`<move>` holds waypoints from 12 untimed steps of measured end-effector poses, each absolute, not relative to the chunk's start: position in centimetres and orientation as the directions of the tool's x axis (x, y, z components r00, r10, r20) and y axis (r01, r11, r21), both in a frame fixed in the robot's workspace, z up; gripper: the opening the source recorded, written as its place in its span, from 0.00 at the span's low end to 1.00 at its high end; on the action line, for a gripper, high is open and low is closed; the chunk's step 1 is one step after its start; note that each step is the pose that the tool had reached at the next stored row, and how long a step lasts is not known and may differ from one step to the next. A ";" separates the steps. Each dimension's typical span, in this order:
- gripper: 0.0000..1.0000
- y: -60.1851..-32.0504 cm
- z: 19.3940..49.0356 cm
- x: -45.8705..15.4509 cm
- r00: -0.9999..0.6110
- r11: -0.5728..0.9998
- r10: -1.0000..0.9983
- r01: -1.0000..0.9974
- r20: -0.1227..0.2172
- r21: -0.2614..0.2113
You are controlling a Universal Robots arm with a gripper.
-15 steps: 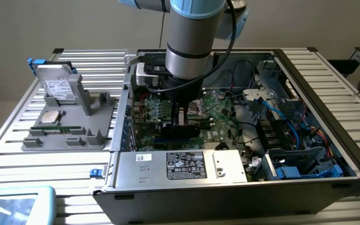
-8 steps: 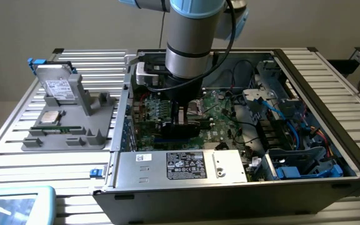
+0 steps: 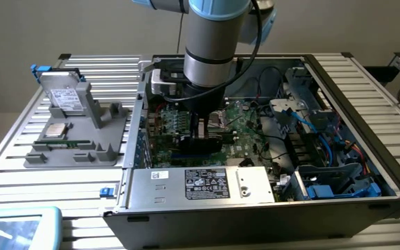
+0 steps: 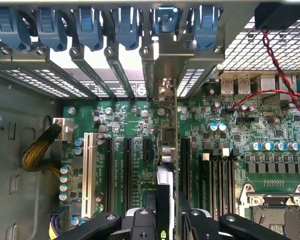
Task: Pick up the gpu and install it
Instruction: 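Insert the gpu into the slot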
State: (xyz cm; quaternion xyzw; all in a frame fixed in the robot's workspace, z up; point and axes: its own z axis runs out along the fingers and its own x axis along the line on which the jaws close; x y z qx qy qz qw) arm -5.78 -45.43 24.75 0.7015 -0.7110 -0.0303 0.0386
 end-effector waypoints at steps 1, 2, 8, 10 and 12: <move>0.27 -45.5 24.7 -5.8 -0.013 0.014 -1.000 -0.995 0.012 0.097; 0.27 -45.5 24.7 -5.8 -0.013 0.014 -1.000 -0.995 0.012 0.097; 0.27 -45.5 24.8 -5.8 -0.013 0.014 -1.000 -0.995 0.013 0.097; 0.27 -45.5 24.8 -5.8 -0.013 0.014 -1.000 -0.995 0.013 0.097; 0.27 -45.5 24.8 -5.8 -0.013 0.014 -1.000 -0.995 0.012 0.097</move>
